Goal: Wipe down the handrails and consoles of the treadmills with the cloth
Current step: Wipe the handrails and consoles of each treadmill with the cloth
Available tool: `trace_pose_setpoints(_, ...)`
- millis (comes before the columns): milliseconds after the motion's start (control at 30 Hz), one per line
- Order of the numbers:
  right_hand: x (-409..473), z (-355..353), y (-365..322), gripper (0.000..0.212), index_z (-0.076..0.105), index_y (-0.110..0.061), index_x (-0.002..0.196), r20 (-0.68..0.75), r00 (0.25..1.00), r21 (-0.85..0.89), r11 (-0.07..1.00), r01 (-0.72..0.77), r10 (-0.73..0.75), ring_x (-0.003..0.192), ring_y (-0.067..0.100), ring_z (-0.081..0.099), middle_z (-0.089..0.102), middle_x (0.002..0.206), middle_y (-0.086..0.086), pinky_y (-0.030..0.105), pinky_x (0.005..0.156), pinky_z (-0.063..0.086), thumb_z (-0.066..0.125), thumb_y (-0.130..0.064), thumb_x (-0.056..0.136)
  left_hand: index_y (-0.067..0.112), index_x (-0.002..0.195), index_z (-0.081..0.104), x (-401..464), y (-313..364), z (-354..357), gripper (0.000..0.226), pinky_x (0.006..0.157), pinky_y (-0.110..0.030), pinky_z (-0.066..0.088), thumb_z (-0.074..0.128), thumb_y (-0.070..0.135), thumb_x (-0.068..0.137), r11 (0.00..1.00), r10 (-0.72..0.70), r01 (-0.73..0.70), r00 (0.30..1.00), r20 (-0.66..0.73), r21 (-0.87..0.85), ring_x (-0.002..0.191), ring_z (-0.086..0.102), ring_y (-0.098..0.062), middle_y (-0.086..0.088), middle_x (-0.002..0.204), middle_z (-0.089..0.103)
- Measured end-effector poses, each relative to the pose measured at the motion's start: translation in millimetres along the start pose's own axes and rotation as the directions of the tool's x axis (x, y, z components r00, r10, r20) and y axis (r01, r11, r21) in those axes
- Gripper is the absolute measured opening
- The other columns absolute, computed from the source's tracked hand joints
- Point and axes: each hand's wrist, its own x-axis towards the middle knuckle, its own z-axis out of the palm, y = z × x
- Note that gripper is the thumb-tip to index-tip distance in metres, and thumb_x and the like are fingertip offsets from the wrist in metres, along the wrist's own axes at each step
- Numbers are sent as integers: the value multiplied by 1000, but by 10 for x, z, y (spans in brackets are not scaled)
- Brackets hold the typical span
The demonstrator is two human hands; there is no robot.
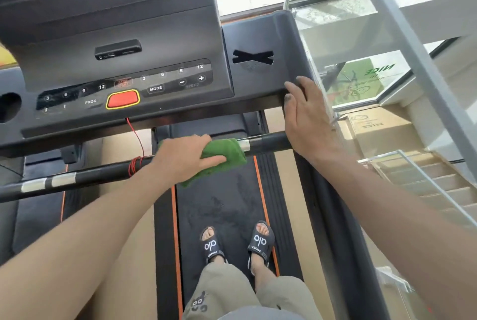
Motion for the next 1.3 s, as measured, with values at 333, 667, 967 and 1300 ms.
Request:
trace_pose_setpoints(333,158,-61,57,48,46,-28,151,123,955,21,962,-273,269,152,20,17,23,165,-1,39,123,19,25,-32,108,19,94,48,732,1234,-222,53,68,-38,45,30,69,98,996,93,-93,995,19,-17,85,65,-26,1,93,66)
trace_pose_setpoints(667,130,44,45,50,39,-27,155,91,966,-104,967,-233,242,154,24,12,18,167,1,42,124,15,25,-34,107,9,91,65,626,1548,282,11,65,-34,45,55,9,85,950,225,-94,870,-439,299,68,55,-25,-6,75,58)
trace_pose_setpoints(967,131,106,66,50,38,-27,155,68,967,-159,960,-232,245,154,26,13,19,167,2,43,124,17,25,-33,106,20,94,64,1045,1483,-338,22,67,-31,47,71,35,78,986,88,-53,970,227,-158,78,64,-24,2,83,65)
trace_pose_setpoints(1300,158,72,107,50,45,-27,151,58,968,-119,965,-235,243,153,25,17,25,165,3,45,122,22,27,-33,105,17,93,67,1215,1400,-472,19,75,-37,58,76,25,78,901,218,49,806,550,-430,79,64,-22,-1,86,67)
